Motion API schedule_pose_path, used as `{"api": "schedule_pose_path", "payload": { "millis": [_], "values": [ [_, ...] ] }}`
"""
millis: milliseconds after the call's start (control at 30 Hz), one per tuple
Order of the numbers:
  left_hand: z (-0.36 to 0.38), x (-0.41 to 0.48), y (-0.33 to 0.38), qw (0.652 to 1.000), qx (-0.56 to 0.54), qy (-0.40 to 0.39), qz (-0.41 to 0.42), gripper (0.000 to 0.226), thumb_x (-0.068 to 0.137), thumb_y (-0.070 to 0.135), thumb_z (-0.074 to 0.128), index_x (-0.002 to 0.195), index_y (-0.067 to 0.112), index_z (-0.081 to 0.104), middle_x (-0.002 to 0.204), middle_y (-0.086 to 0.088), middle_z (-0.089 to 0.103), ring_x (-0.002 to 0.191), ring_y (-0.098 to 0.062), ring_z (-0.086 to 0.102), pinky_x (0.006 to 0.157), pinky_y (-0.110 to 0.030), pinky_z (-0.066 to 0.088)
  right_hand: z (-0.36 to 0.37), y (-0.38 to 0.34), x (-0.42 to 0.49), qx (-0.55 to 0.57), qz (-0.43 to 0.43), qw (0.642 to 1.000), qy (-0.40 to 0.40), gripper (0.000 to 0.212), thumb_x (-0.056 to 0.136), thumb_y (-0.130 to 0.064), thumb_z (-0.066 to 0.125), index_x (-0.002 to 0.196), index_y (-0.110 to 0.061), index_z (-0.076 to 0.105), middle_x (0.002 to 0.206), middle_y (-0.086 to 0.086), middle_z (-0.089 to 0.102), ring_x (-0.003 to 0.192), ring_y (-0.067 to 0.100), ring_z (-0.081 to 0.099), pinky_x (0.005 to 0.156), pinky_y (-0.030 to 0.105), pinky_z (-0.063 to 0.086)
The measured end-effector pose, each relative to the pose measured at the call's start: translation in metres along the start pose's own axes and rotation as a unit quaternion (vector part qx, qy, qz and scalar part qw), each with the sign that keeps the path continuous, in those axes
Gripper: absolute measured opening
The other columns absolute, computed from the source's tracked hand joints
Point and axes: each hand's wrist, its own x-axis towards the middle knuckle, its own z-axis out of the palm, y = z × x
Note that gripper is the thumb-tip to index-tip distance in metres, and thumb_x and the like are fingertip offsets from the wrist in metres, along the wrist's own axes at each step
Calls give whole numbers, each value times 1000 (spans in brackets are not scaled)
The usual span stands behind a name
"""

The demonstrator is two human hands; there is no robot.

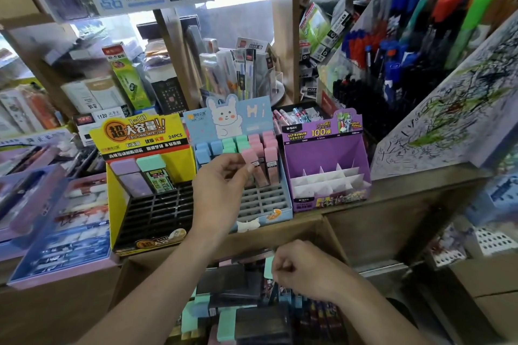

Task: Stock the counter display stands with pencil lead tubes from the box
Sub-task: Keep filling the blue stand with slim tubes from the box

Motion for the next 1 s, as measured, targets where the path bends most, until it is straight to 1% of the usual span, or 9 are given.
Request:
{"api": "schedule_pose_path", "payload": {
  "millis": [167, 233, 333, 433, 500, 733, 833, 900, 1000],
  "values": [
    [3, 1, 0, 998, 58, 1, 22, 9, 91, 21, 74, 98, 16, 75, 86, 8, 75, 83, -10, 72, 80, -43, 62, 1, 1, -1, 6, 3, 1000, 4, 9, 97, -28, 67, 92, -26, 74, 91, -7, 75, 85, 5, 70, 78, 26, 60],
    [4, 1, 2, 997, 73, 2, 33, 3, 91, 22, 73, 94, 22, 72, 85, 10, 75, 81, -7, 72, 76, -42, 63, 1, 0, -2, 6, 4, 1000, 4, 8, 97, -28, 67, 92, -27, 74, 92, -7, 75, 85, 5, 70, 77, 25, 59],
    [6, 2, 3, 995, 89, 3, 44, 8, 92, 22, 72, 96, 29, 72, 82, 13, 74, 74, -5, 71, 70, -40, 63, 1, 0, -1, 7, 4, 1000, 3, 8, 97, -28, 67, 94, -26, 74, 93, -8, 74, 86, 5, 69, 75, 23, 57],
    [8, 3, 2, 991, 120, 1, 57, 9, 92, 22, 72, 100, 23, 76, 81, 14, 74, 69, -6, 71, 68, -40, 64, 0, -1, -2, 5, 4, 1000, 3, 8, 98, -28, 67, 95, -26, 74, 94, -7, 74, 87, 5, 69, 75, 23, 57],
    [8, 4, 0, 986, 147, -6, 72, 8, 93, 22, 70, 99, 23, 76, 80, 13, 74, 69, -7, 70, 67, -40, 63, 0, -1, -2, 7, 4, 1000, 1, 8, 97, -27, 67, 95, -25, 74, 95, -7, 75, 87, 6, 69, 79, 27, 59],
    [8, 8, 0, 947, 294, -25, 129, 10, 97, 25, 63, 96, 21, 72, 86, 7, 72, 74, -12, 67, 68, -39, 59, 0, 0, -1, 7, 5, 1000, -2, 8, 97, -28, 67, 95, -27, 74, 93, -10, 75, 87, 4, 69, 80, 27, 60],
    [9, 6, 0, 934, 325, -27, 146, 7, 97, 26, 63, 94, 23, 69, 88, 8, 70, 77, -10, 64, 69, -34, 58, 0, 0, -1, 6, 9, 1000, -4, 8, 97, -29, 67, 95, -27, 74, 95, -9, 75, 87, 4, 69, 80, 27, 60],
    [8, 5, 0, 937, 318, -24, 143, 7, 96, 24, 64, 101, 24, 69, 93, 9, 71, 80, -9, 65, 72, -33, 58, 0, 0, -1, 6, 10, 1000, -4, 8, 97, -29, 67, 96, -26, 74, 96, -8, 75, 88, 5, 69, 82, 28, 60],
    [6, 1, 1, 947, 291, -9, 133, 23, 96, 24, 65, 118, 23, 63, 98, 10, 73, 84, -11, 70, 73, -36, 59, 1, -1, -1, 3, 11, 1000, -2, 7, 97, -30, 67, 95, -28, 74, 95, -9, 75, 88, 5, 69, 82, 28, 60]
  ]
}}
